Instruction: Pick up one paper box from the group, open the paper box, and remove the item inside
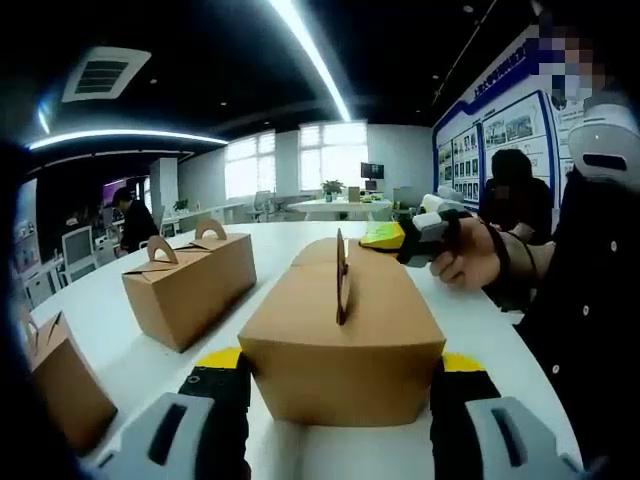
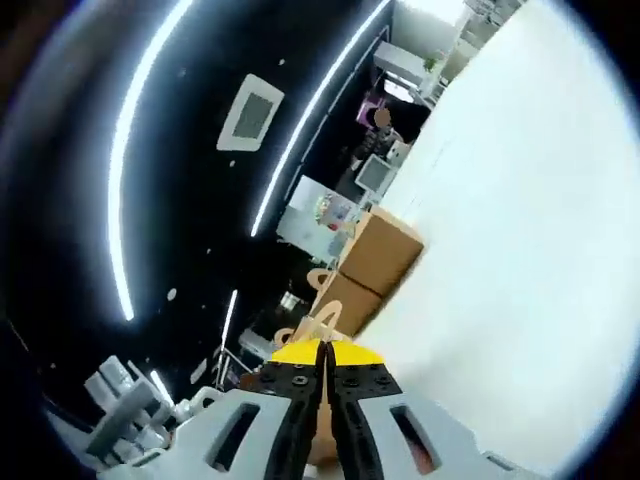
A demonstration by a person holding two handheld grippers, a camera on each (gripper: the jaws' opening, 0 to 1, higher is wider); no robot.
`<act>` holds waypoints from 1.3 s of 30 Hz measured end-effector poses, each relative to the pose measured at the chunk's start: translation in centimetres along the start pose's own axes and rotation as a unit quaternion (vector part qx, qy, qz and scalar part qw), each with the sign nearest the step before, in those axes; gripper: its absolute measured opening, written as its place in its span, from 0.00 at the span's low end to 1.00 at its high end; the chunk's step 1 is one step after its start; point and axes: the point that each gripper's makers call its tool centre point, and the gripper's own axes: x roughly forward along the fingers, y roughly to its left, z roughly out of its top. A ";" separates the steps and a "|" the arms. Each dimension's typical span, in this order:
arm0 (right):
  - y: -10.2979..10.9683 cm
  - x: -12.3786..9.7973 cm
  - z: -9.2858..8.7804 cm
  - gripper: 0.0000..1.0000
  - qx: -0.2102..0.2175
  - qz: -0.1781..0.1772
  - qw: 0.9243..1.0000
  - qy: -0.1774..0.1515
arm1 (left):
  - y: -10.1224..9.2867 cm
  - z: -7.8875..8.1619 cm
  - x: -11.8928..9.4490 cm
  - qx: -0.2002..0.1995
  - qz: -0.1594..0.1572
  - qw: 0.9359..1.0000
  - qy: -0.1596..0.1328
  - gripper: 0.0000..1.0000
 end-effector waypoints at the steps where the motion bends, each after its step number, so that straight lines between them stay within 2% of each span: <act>1: -0.3 0.0 -0.1 0.03 -0.001 -0.002 1.000 0.001 | 0.0 0.0 0.0 0.000 0.000 1.000 0.000 0.73; 13: -0.9 -0.3 -0.6 0.03 0.044 -0.010 0.999 -0.010 | 0.4 0.1 -0.2 -0.004 0.005 1.000 -0.001 0.71; 17: -0.7 -0.5 -0.6 0.03 0.053 -0.011 0.998 -0.024 | 0.4 0.0 -0.4 -0.012 0.016 1.000 0.003 0.70; 24: -0.5 -0.6 -0.4 0.03 0.055 -0.011 0.998 -0.040 | -0.7 1.4 -2.5 -0.030 0.050 0.998 -0.005 0.67; 26: -0.4 -0.7 -0.4 0.03 0.056 -0.010 0.998 -0.042 | -1.0 1.7 -3.3 -0.034 0.072 0.997 0.001 0.64; 28: -0.4 -0.7 -0.3 0.03 0.057 -0.009 0.997 -0.043 | -0.7 2.0 -4.1 -0.024 0.110 0.994 0.013 0.62; 32: -0.2 -0.8 -0.2 0.03 0.053 -0.008 0.997 -0.047 | -1.0 3.2 -5.1 -0.012 0.175 0.984 0.040 0.53; 34: 0.0 -0.8 -0.1 0.03 0.049 -0.007 0.998 -0.049 | -1.8 4.1 -5.0 -0.010 0.186 0.982 0.042 0.49; 36: 0.0 -0.8 0.0 0.03 0.046 -0.007 0.998 -0.051 | -2.7 5.0 -4.8 -0.019 0.196 0.979 0.048 0.41; 37: 0.1 -0.8 0.0 0.03 0.045 -0.006 0.998 -0.050 | -3.1 5.3 -4.6 -0.013 0.203 0.977 0.059 0.39; 38: 0.2 -0.8 0.0 0.03 0.043 -0.006 0.998 -0.051 | -2.5 5.2 -4.8 0.000 0.214 0.974 0.077 0.35; 39: 0.2 -0.8 0.1 0.03 0.042 -0.004 0.998 -0.051 | -2.5 5.4 -4.7 0.025 0.225 0.969 0.097 0.34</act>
